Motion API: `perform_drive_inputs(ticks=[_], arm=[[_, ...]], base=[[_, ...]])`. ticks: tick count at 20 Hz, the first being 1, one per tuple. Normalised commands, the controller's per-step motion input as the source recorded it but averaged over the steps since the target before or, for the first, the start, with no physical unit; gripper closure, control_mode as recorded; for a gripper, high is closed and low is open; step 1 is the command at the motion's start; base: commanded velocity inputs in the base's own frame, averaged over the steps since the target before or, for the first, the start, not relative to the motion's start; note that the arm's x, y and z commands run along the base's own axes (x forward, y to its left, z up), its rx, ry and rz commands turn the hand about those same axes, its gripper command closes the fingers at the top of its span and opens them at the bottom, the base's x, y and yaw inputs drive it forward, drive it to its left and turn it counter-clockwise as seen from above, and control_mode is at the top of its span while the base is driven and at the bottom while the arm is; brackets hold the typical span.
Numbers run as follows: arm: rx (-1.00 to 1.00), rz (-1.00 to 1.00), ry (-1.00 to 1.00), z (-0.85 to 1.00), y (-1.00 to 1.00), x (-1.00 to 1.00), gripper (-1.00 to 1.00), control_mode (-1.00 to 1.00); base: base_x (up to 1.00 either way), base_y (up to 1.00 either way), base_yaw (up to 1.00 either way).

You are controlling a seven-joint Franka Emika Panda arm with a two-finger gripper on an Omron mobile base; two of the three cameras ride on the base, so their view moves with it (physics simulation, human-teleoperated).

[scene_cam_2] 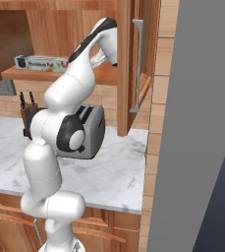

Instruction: Retrieve the tupperware and aluminum foil from the cabinet and place them on the dining counter near the plate with potato and mushroom to prepare for storing leftovers.

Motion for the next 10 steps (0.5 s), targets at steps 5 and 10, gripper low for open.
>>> perform_drive_inputs(ticks=[5, 10], arm=[[-0.07, 0.0, -0.27, -0.03, 0.76, -0.06, -1.0, -1.0], [-0.02, 0.0, -0.15, 0.0, 0.21, -0.37, -1.0, -1.0]], base=[[0.0, 0.0, 0.0], [0.0, 0.0, 0.0]])
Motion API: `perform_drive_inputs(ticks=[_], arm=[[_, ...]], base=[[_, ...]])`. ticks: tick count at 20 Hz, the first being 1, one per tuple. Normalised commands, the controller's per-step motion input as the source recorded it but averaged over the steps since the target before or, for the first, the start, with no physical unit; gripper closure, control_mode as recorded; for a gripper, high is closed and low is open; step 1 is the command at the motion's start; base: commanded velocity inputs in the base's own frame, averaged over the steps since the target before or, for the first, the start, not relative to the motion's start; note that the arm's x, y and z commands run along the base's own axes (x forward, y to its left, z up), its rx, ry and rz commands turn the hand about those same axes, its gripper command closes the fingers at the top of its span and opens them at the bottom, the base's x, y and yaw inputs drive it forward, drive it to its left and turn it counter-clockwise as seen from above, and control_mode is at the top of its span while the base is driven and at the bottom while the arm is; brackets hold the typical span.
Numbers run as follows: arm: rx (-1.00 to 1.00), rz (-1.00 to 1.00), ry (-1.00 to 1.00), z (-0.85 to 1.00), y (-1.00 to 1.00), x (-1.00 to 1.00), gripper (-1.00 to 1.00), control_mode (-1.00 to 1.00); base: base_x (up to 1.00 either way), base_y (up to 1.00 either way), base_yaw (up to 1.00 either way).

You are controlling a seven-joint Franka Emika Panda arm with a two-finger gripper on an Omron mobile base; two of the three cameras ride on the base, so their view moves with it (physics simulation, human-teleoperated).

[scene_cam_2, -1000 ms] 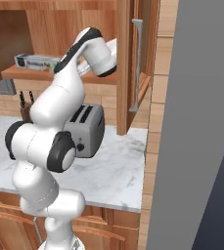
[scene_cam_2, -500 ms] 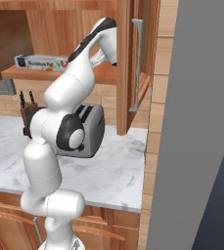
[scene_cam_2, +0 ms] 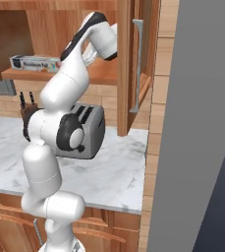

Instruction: Retrieve the tupperware and aluminum foil from the cabinet and place them on the dining counter near the plate with potato and mushroom to prepare for storing leftovers.

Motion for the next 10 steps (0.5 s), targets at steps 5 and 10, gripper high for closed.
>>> perform_drive_inputs(ticks=[5, 10], arm=[[0.0, 0.0, -0.01, 0.0, -0.13, -0.27, -1.0, -1.0], [0.03, 0.0, 0.09, 0.0, -0.11, -0.04, -1.0, -1.0]], base=[[0.0, 0.0, 0.0], [0.0, 0.0, 0.0]])
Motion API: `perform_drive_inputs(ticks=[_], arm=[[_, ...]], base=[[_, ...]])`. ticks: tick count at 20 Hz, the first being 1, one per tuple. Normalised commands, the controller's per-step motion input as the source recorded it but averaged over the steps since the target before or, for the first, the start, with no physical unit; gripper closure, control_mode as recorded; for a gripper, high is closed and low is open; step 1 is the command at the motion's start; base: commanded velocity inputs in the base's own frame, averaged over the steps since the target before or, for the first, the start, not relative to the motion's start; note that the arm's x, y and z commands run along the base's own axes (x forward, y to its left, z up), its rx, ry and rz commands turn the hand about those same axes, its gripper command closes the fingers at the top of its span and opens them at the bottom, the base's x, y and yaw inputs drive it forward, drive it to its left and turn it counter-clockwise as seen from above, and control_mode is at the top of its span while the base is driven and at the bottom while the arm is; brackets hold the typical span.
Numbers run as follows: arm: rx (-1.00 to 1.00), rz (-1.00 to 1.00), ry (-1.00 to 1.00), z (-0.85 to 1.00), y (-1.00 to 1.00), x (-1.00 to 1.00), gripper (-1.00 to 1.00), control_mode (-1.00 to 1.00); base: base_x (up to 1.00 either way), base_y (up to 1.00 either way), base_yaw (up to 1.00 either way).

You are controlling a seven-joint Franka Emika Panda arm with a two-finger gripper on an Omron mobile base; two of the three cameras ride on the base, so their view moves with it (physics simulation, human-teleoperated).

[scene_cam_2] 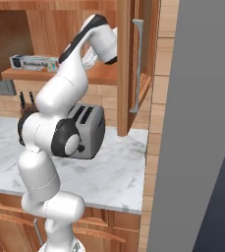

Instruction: Retrieve the tupperware and aluminum foil from the cabinet and place them on the dining counter near the plate with potato and mushroom to prepare for storing leftovers.

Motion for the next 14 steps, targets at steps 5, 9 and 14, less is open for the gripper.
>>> perform_drive_inputs(ticks=[5, 9, 14], arm=[[0.09, 0.0, 0.16, 0.0, 0.01, 0.29, -1.0, -1.0], [0.03, 0.0, 0.17, 0.0, 0.16, 0.39, -1.0, -1.0], [0.0, 0.0, 0.1, 0.0, 0.41, 0.23, -1.0, -1.0]], base=[[0.0, 0.0, 0.0], [0.0, 0.0, 0.0], [0.0, 0.0, 0.0]])
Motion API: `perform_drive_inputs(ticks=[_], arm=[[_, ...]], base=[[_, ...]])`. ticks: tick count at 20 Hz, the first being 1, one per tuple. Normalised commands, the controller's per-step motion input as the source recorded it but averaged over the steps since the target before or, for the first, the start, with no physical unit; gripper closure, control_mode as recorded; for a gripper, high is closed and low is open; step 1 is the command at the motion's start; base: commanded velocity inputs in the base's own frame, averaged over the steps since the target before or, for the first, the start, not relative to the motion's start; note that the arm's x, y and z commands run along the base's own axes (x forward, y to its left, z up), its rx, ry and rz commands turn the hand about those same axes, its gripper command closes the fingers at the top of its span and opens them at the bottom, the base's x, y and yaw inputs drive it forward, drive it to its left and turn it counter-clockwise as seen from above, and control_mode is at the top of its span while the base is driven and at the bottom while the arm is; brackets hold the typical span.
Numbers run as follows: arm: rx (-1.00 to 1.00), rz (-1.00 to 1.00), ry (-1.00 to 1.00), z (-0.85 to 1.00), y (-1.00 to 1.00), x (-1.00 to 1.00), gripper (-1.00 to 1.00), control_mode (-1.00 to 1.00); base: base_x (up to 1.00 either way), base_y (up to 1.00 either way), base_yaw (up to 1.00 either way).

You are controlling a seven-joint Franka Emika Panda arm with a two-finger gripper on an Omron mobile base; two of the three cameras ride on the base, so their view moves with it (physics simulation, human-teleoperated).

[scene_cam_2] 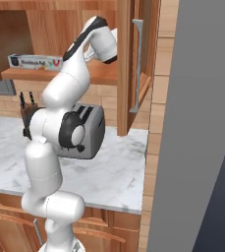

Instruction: Retrieve the tupperware and aluminum foil from the cabinet and place them on the dining counter near the plate with potato and mushroom to prepare for storing leftovers.

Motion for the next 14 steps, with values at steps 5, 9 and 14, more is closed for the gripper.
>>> perform_drive_inputs(ticks=[5, 9, 14], arm=[[0.0, 0.01, 0.02, 0.0, 0.25, -0.19, -1.0, -1.0], [0.0, 0.03, 0.0, 0.0, 0.11, -0.48, -1.0, -1.0], [0.0, 0.01, 0.0, 0.0, 0.15, -0.46, -1.0, -1.0]], base=[[0.0, 0.0, 0.0], [0.0, 0.0, 0.0], [0.0, 0.0, 0.0]])
